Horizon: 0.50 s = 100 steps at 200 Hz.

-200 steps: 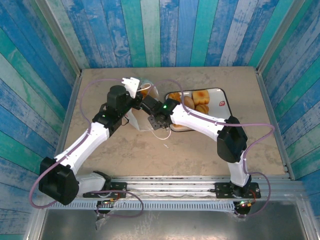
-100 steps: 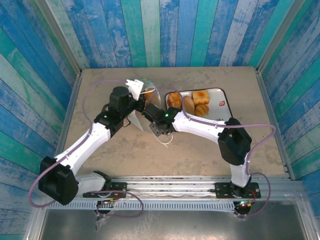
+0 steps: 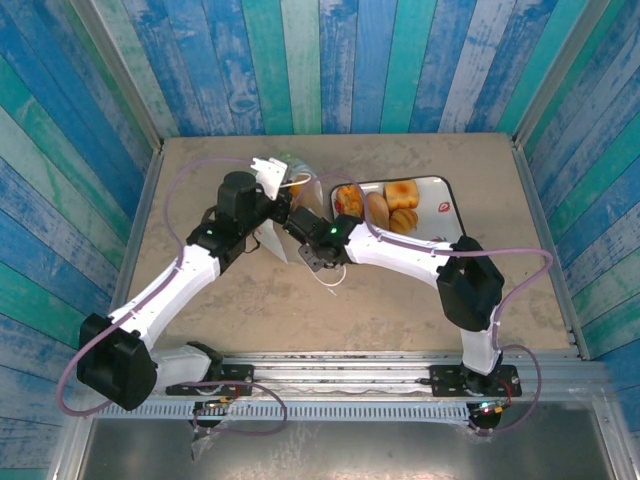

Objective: Take the fake bread out of the paper bag

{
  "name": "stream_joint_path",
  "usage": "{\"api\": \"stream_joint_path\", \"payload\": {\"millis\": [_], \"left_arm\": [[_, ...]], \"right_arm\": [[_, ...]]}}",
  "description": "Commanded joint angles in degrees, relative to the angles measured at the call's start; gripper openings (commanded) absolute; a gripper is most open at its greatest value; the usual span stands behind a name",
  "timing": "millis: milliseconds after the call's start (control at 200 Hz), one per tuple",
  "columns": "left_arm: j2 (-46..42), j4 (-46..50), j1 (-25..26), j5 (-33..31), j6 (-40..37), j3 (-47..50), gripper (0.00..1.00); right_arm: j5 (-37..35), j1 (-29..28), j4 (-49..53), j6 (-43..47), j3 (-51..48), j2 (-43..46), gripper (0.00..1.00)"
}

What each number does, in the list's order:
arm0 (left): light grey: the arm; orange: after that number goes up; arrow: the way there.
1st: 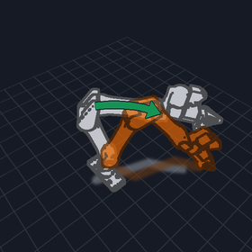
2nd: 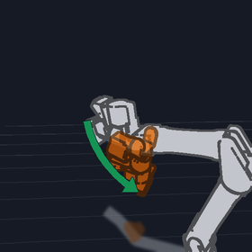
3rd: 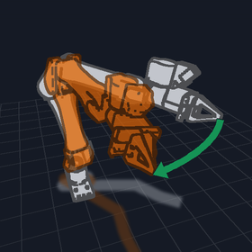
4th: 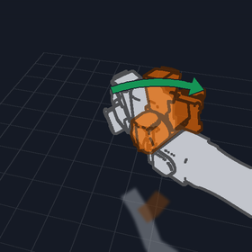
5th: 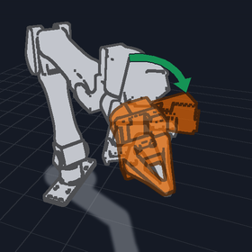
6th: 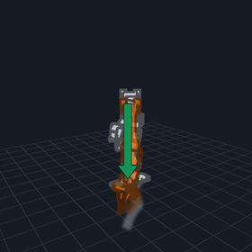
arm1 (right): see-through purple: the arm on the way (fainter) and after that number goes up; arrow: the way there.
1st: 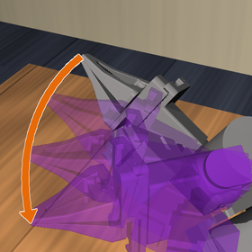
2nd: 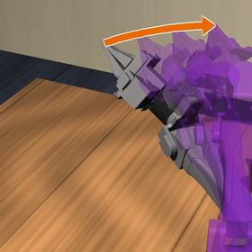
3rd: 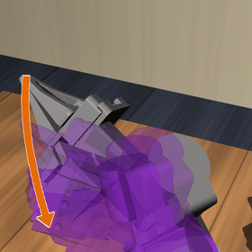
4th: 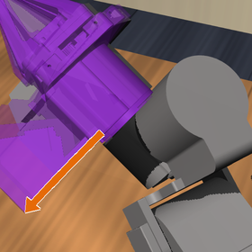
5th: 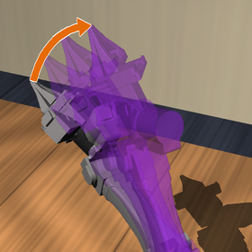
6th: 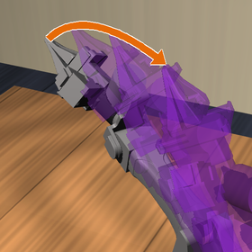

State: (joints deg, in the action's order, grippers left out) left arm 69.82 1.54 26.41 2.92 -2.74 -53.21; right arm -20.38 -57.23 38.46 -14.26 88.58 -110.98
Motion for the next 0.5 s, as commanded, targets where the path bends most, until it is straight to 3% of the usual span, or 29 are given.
{"api": "stream_joint_path", "payload": {"millis": [0,371,496], "left_arm": [[-1.7,-3.5,0.8,5.0,0.4,-2.8,0.0],[-4.1,-2.4,0.8,16.4,0.1,-3.4,0.0],[-5.0,-2.5,0.8,15.8,0.5,-2.2,0.01]], "right_arm": [[-3.2,-0.9,-2.5,0.8,2.9,-2.0,0.49],[-11.6,-1.3,-10.5,-2.1,-0.8,-2.9,0.49],[-12.5,-1.4,-13.2,-2.4,-2.0,-2.1,0.49]]}}
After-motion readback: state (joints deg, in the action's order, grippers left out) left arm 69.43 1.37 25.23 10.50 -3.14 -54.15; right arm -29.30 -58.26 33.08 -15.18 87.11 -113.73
